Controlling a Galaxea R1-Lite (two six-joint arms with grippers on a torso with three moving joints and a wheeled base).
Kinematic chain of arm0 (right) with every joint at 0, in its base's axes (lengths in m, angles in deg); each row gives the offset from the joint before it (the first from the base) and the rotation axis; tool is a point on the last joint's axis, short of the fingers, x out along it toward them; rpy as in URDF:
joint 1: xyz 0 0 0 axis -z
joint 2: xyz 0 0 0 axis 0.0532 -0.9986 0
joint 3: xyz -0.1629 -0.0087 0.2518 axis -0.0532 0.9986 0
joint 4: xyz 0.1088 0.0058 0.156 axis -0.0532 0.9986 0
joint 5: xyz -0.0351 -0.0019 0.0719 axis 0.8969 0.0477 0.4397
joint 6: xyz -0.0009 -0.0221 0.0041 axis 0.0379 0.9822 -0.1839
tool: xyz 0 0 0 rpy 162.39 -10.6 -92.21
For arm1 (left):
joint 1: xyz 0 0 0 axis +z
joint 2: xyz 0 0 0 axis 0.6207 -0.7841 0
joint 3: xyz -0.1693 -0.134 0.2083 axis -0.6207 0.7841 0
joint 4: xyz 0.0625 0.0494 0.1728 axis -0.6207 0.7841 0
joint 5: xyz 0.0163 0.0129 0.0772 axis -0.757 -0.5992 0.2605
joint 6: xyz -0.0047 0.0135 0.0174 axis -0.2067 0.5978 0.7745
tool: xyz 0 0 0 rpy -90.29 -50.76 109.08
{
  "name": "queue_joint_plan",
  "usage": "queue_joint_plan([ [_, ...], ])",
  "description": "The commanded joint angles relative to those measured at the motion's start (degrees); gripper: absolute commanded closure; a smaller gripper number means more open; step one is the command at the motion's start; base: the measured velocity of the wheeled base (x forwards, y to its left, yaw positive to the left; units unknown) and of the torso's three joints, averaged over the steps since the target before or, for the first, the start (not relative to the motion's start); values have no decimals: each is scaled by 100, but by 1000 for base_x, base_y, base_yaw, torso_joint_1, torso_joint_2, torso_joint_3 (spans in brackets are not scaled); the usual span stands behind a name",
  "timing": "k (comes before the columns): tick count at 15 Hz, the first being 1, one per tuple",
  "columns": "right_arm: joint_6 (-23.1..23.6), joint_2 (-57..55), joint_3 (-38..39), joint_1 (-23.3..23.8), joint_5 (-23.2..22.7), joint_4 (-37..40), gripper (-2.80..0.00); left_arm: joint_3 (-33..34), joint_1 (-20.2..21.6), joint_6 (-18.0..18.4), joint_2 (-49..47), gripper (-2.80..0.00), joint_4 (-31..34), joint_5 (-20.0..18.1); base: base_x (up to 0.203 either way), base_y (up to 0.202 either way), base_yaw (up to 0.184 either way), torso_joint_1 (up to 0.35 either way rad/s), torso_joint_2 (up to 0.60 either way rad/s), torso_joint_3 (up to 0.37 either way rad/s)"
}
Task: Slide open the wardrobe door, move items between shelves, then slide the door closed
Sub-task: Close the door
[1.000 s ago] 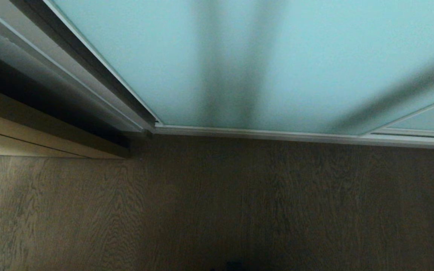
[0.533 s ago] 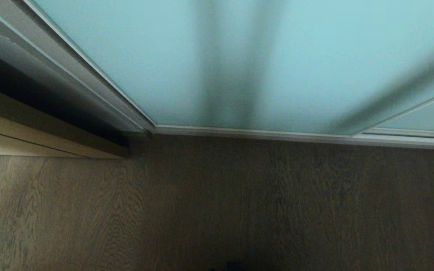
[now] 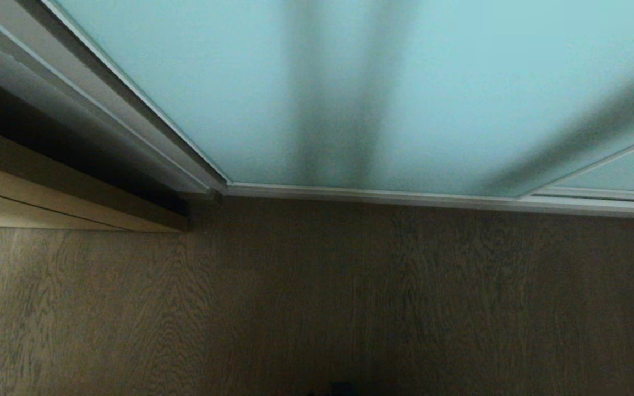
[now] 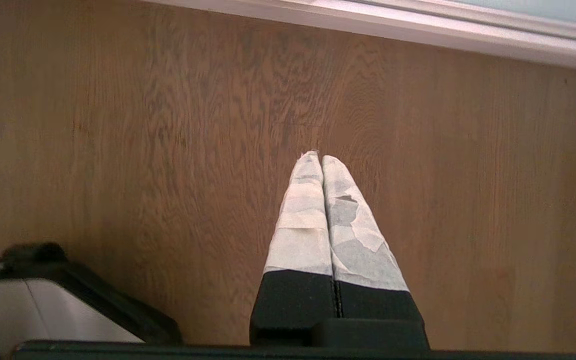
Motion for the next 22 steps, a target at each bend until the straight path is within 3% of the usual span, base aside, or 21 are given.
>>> queue_joint_plan([
  [1,60,816,679,-71,-88,-83,0,1,4,-1,-1,0,-4,0,0,0,0,0,0,0],
  [5,79,790,2272,-88,-290,-2538,0,1,4,-1,3,0,-3,0,0,0,0,0,0,0],
  [9,-92,787,2343,-95,-977,-2453,0,1,4,-1,3,0,-4,0,0,0,0,0,0,0],
  [12,316,797,2331,-94,-2145,-3838,0,1,4,-1,3,0,-4,0,0,0,0,0,0,0],
  [13,334,798,2333,-95,-2270,-4221,0,1,4,-1,-6,0,-4,0,0,0,0,0,0,0],
  [15,-8,802,2334,-92,-1635,-3693,0,1,4,-1,-6,0,-4,0,0,0,0,0,0,0],
  [17,-214,800,2341,-93,-594,-2837,0,1,4,-1,-6,0,-4,0,0,0,0,0,0,0],
  [19,-198,799,2343,-95,-530,-2877,0,1,4,-1,-5,0,-1,0,0,0,0,0,0,0],
  [22,-98,799,2343,-87,-826,-2849,0,1,4,-1,-4,0,-4,0,0,0,0,0,0,0],
])
